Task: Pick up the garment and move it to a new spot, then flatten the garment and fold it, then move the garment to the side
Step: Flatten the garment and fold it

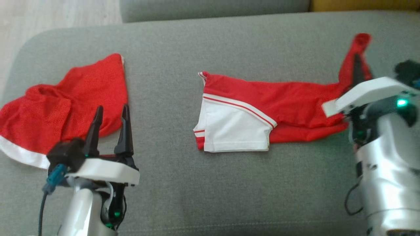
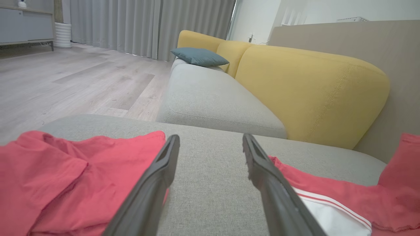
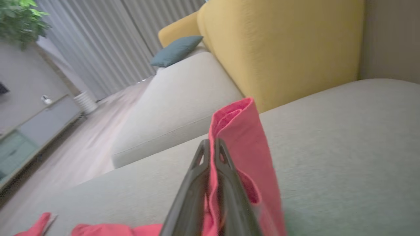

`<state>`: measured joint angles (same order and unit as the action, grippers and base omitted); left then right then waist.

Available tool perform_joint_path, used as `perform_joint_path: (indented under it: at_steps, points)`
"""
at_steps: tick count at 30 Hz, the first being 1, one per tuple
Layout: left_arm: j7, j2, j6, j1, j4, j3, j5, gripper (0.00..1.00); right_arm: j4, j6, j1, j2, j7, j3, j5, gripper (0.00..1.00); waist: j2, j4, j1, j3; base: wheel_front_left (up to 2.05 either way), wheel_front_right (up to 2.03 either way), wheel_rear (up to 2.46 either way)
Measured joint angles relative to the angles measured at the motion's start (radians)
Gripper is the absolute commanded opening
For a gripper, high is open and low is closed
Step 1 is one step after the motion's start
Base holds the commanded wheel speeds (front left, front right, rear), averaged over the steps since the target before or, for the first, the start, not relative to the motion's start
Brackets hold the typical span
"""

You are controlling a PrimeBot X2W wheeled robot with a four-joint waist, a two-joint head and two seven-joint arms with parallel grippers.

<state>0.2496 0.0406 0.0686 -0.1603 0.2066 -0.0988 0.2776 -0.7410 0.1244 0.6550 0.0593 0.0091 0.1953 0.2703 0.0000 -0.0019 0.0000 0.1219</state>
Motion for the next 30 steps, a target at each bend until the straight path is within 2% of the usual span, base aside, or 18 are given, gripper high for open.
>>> perform_joint_path:
  at_steps: [6, 14, 22, 30]
  points:
    - [0.0, 0.0, -0.018, 0.033, 0.004, -0.016, 0.027, 1.0, 0.06, 0.0, -0.076, 0.0, 0.0, -0.248, 0.212, 0.0, 0.0, 0.029, 0.0, -0.036, 0.0, 0.0, 0.0]
    - [0.0, 0.001, -0.024, 0.04, 0.009, -0.031, 0.035, 1.0, 0.06, 0.0, -0.093, 0.002, -0.054, -0.496, 0.395, 0.0, 0.0, 0.087, 0.0, -0.036, 0.0, 0.0, 0.0]
    - [0.0, 0.001, -0.024, 0.041, 0.02, -0.058, 0.035, 1.0, -0.049, 0.0, -0.089, 0.002, -0.149, -0.712, 0.575, 0.0, 0.0, 0.148, 0.0, -0.026, 0.0, 0.0, 0.0]
    - [0.0, 0.001, -0.024, 0.041, 0.024, -0.07, 0.036, 1.0, -0.168, 0.0, -0.027, 0.003, -0.231, -0.876, 0.715, 0.0, 0.0, 0.19, 0.0, -0.015, 0.0, 0.0, 0.0]
